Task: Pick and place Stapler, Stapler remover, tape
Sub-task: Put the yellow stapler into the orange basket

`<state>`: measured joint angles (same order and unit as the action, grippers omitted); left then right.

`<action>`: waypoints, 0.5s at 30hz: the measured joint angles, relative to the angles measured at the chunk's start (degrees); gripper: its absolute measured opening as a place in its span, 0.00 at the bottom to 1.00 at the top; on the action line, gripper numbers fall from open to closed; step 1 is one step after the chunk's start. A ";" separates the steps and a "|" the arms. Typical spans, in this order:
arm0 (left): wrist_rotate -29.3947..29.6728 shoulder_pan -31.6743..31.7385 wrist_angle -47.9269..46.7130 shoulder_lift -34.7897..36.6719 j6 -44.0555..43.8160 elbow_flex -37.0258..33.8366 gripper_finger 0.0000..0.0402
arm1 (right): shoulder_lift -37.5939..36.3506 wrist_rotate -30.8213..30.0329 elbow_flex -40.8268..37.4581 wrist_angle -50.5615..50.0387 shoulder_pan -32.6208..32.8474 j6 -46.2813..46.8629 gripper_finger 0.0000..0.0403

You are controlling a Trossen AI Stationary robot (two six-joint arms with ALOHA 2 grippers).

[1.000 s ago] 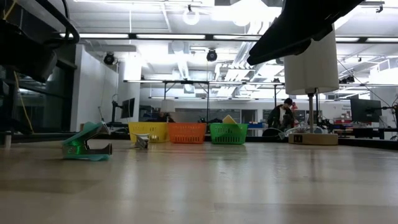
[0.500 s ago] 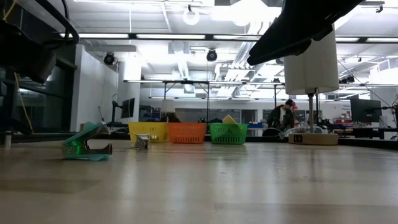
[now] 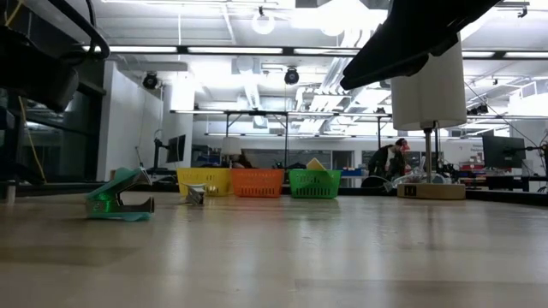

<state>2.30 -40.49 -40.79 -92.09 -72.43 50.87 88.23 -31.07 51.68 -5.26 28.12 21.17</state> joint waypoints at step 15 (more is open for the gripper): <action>4.57 0.69 -0.41 0.00 5.04 0.00 0.15 | 0.00 0.00 0.00 0.00 0.00 0.03 0.41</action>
<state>6.87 -39.80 -41.19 -92.09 -67.39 50.87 88.23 -31.07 51.68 -5.26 28.12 21.20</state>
